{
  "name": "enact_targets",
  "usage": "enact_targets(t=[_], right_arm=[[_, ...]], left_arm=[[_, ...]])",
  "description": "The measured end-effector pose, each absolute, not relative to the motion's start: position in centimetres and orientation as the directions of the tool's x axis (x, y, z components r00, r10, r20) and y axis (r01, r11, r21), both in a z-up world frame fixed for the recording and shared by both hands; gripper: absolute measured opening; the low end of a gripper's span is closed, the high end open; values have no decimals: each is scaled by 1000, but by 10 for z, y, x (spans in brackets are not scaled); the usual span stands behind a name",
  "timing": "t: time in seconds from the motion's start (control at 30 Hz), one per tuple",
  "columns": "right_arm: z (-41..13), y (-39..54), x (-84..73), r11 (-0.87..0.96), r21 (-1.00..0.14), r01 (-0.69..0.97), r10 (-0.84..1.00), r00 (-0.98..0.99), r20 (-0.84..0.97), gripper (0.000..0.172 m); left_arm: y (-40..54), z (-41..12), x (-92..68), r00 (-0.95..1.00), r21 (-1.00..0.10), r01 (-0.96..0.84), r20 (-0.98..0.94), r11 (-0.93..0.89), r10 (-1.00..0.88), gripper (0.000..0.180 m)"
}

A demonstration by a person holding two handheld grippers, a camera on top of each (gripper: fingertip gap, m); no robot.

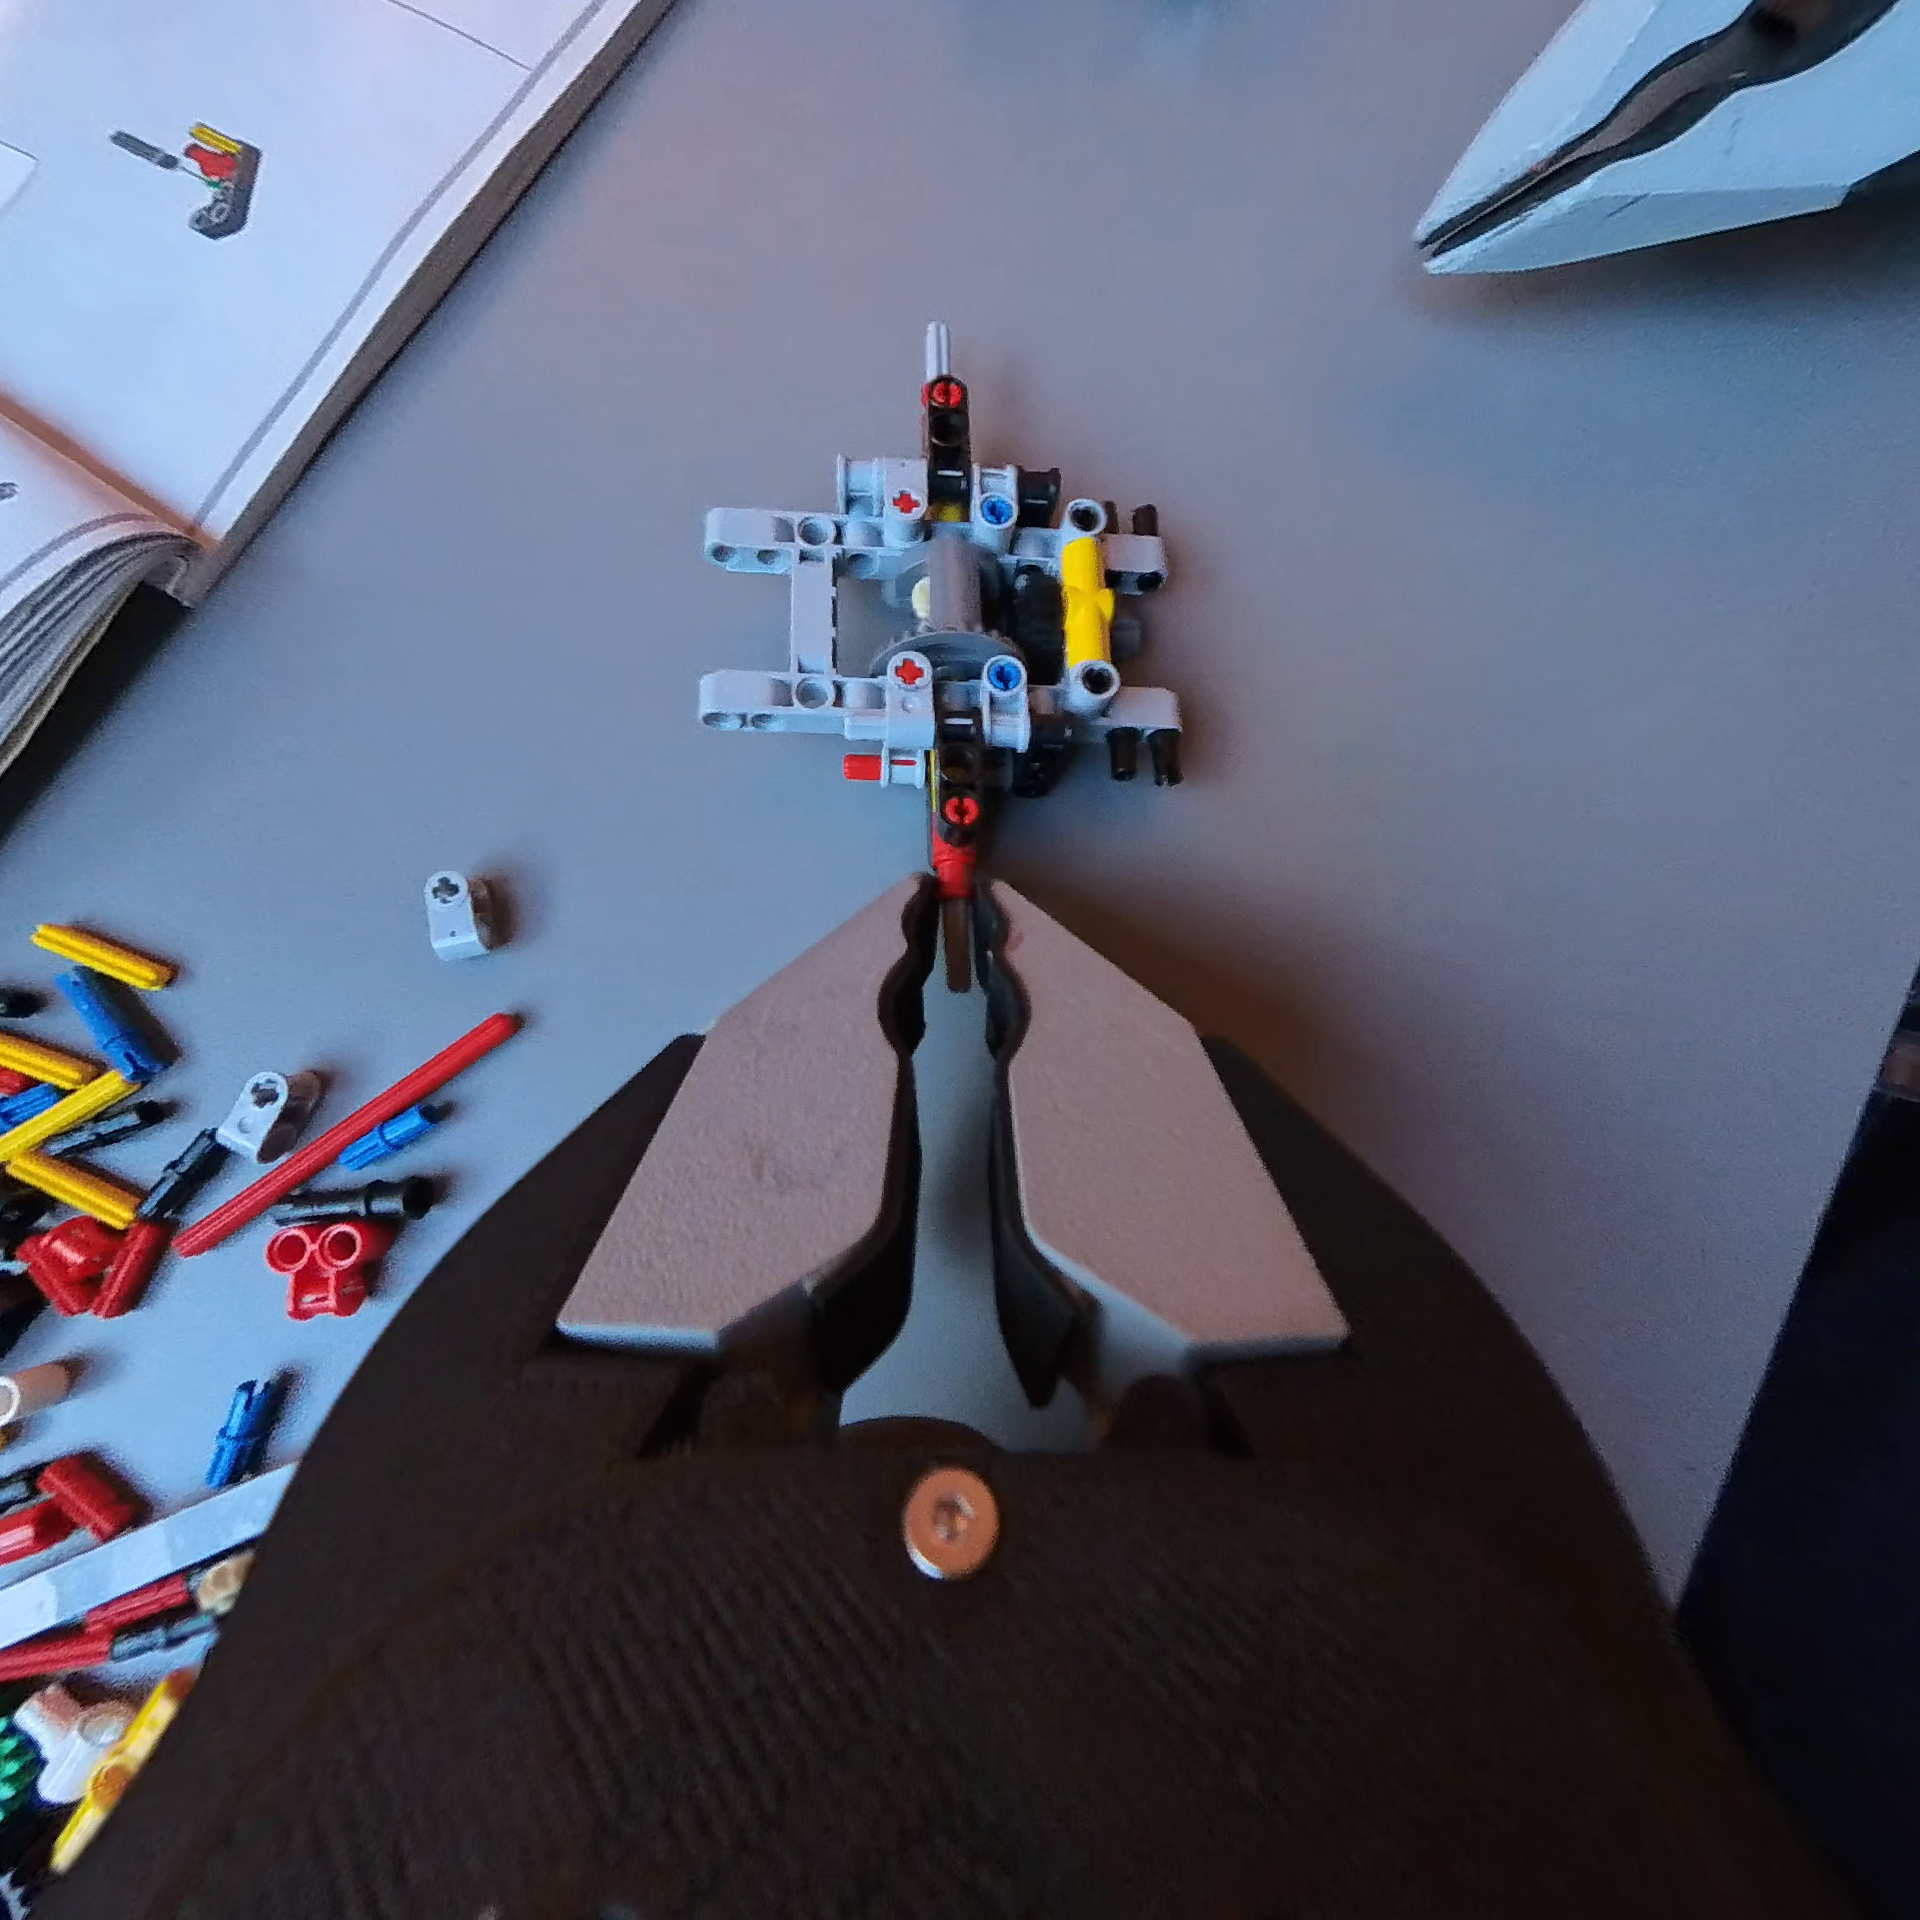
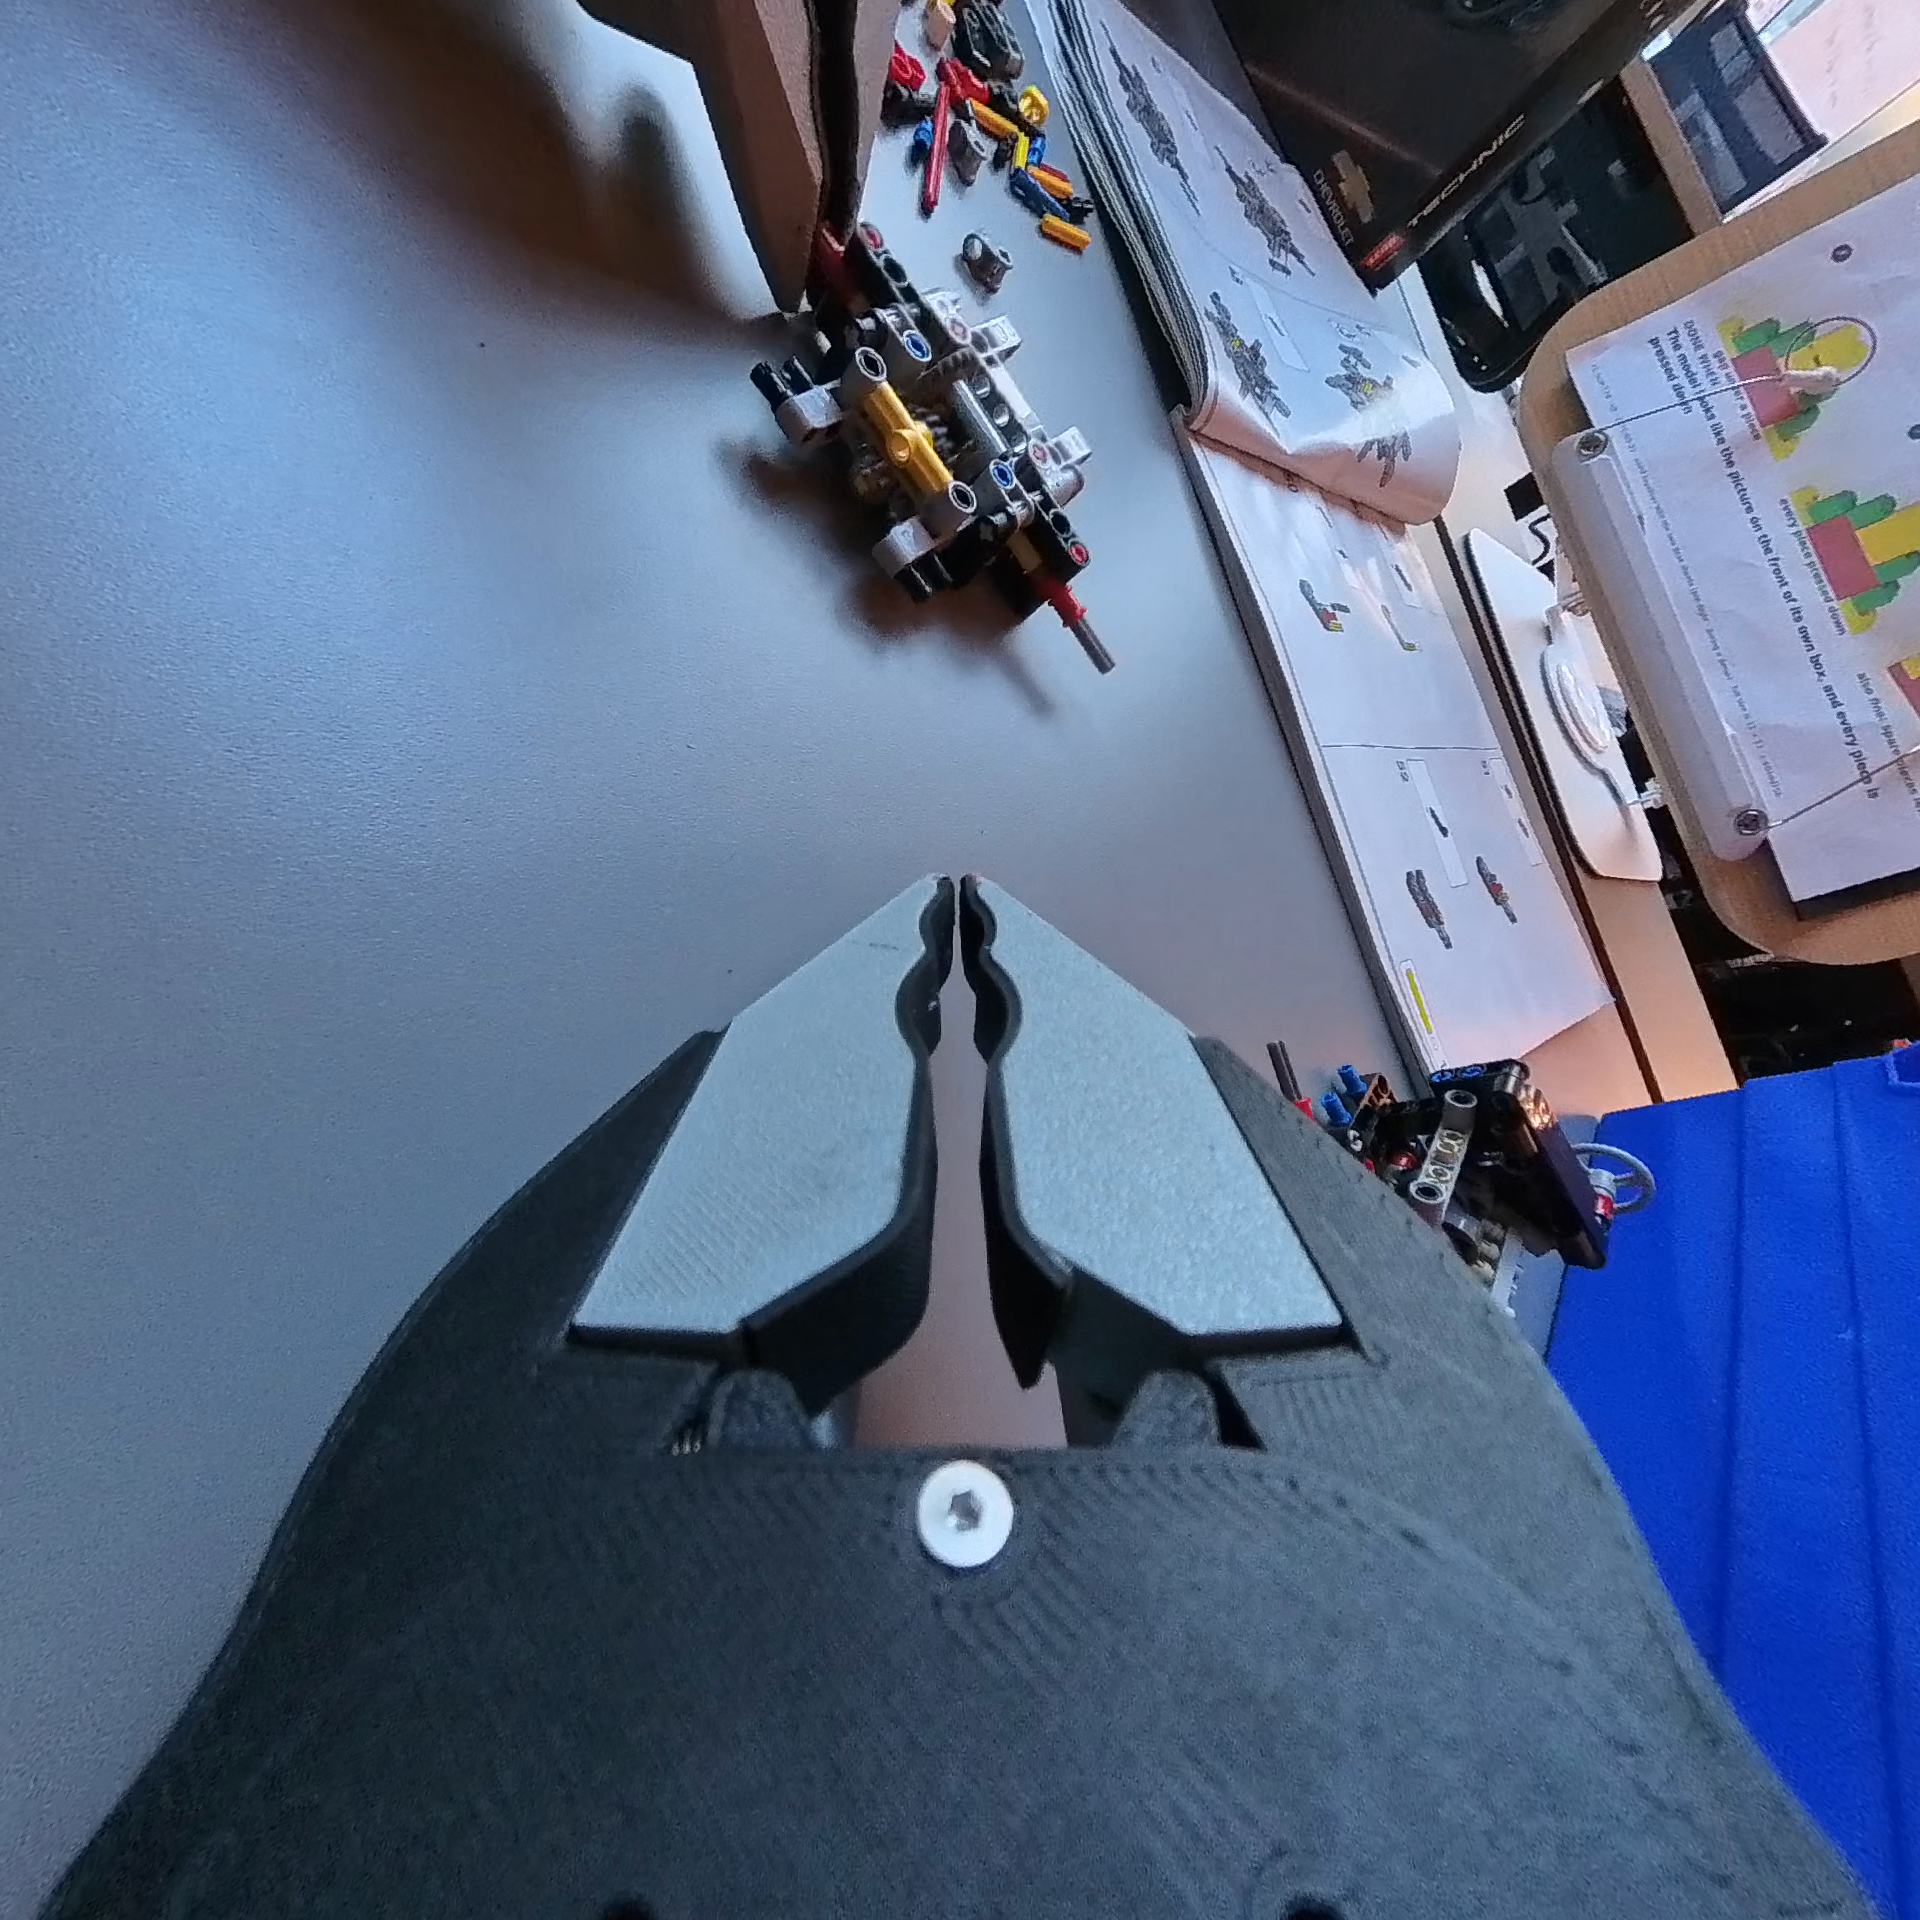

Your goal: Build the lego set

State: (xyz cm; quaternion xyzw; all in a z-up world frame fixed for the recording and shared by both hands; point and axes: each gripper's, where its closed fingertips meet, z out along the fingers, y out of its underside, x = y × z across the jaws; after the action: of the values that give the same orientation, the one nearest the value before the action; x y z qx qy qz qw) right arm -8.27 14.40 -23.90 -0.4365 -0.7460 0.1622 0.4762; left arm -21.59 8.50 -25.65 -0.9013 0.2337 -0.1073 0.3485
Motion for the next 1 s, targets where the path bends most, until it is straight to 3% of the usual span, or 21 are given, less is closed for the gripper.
enact_targets(t=[0.43,0.6,0.77,1.0], right_arm=[[-237,144,-83,564,-665,490,808,-161,567,0],[-236,145,-83,558,-671,488,813,-157,561,0],[-236,145,-82,554,-676,487,816,-155,557,0],[-236,144,-82,556,-675,485,815,-160,557,0]], left_arm=[[80,-253,-191,785,-703,-416,42,-577,-618,3],[79,-234,-184,749,-750,-168,325,-640,-577,3],[85,-237,-200,736,-652,80,548,-754,-396,4],[85,-239,-210,736,-616,151,592,-773,-328,5]])
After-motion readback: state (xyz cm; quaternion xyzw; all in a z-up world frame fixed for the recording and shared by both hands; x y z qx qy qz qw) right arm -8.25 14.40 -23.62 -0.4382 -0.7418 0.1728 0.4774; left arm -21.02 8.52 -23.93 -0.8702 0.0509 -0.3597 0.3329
